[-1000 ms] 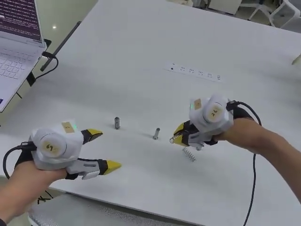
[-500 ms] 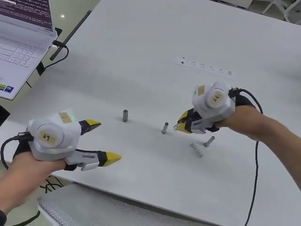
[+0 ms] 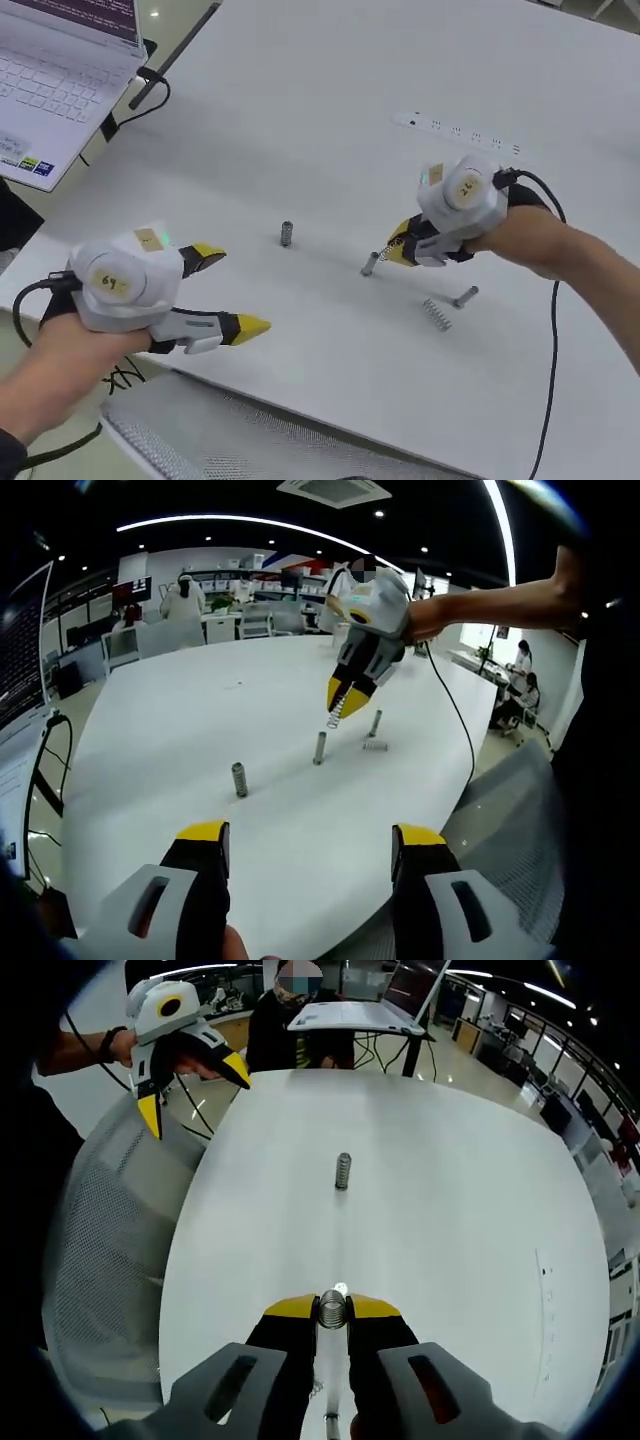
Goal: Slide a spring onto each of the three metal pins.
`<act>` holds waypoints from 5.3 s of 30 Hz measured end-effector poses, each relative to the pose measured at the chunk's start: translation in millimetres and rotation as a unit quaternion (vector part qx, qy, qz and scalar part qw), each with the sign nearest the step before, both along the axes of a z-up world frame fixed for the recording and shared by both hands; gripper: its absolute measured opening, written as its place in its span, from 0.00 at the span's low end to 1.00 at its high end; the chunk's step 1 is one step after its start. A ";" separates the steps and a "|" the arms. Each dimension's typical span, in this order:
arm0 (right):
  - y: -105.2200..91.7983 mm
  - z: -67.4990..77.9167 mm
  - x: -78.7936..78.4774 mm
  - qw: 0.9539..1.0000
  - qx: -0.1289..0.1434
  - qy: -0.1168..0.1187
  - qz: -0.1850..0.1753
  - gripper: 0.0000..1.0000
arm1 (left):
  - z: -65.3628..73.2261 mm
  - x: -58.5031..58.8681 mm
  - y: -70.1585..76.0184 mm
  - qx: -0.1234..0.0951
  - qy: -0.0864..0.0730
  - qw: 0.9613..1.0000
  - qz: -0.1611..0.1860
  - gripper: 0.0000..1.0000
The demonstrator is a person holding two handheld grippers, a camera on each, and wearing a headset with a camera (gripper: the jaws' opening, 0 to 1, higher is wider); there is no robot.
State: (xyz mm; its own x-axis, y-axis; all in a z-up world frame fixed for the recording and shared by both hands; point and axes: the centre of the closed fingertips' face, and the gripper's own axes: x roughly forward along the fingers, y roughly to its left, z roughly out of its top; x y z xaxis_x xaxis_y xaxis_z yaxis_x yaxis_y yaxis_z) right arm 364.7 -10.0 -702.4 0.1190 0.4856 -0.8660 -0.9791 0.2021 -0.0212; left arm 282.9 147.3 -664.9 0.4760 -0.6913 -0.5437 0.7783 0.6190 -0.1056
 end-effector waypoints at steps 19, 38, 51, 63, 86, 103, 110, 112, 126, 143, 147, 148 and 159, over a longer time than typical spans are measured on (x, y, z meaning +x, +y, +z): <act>7.5 -13.8 4.6 0.999 -0.024 0.011 0.027 0.09 | -2.7 2.2 13.5 0.003 0.007 1.000 0.015 0.60; 10.3 -33.4 7.1 0.998 -0.046 0.018 0.050 0.09 | -5.5 2.4 13.8 0.004 0.012 1.000 0.017 0.60; 9.7 -55.8 7.6 0.995 -0.068 0.025 0.071 0.09 | -5.0 4.1 16.0 0.005 0.014 1.000 0.019 0.60; 11.7 -63.8 8.0 0.994 -0.070 0.032 0.071 0.09 | -5.5 7.3 18.8 0.010 0.015 1.000 0.020 0.60; -5.5 -48.3 8.1 0.997 -0.063 0.013 0.038 0.29 | 3.6 9.5 9.2 0.011 0.005 1.000 0.009 0.60; -33.5 -28.2 4.4 0.998 -0.026 -0.013 -0.048 0.34 | 13.7 9.2 6.9 0.009 -0.008 1.000 0.010 0.60; -42.3 -14.2 -4.2 0.995 0.004 -0.026 -0.096 0.34 | 17.7 8.0 3.7 0.009 -0.013 1.000 0.008 0.60; -44.1 -11.5 -6.7 0.994 0.012 -0.028 -0.108 0.34 | 18.7 7.8 2.4 0.008 -0.013 1.000 0.008 0.60; -64.9 0.7 -26.0 0.982 0.049 -0.043 -0.175 0.37 | 22.3 9.6 -5.8 0.002 -0.016 1.000 0.006 0.60; -105.6 10.2 -51.4 0.963 0.092 -0.058 -0.245 0.39 | 29.6 16.5 -22.6 0.004 -0.022 1.000 -0.009 0.60; -118.0 12.6 -55.5 0.958 0.097 -0.062 -0.264 0.40 | 29.0 17.7 -24.0 0.008 -0.023 1.000 -0.015 0.60; -121.0 14.2 -57.2 0.956 0.100 -0.063 -0.269 0.40 | 29.2 17.7 -25.2 0.008 -0.023 1.000 -0.016 0.60; -147.6 28.6 -64.8 0.929 0.134 -0.084 -0.334 0.45 | 35.1 22.2 -22.3 0.012 -0.026 1.000 -0.010 0.60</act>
State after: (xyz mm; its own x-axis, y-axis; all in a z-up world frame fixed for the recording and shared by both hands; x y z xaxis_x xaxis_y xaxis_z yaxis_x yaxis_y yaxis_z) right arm 299.9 -157.6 -673.8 0.5938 0.4502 -0.6669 -0.6203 0.7841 -0.0229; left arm 305.1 125.0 -629.8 0.4903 -0.6874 -0.5358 0.7943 0.6055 -0.0500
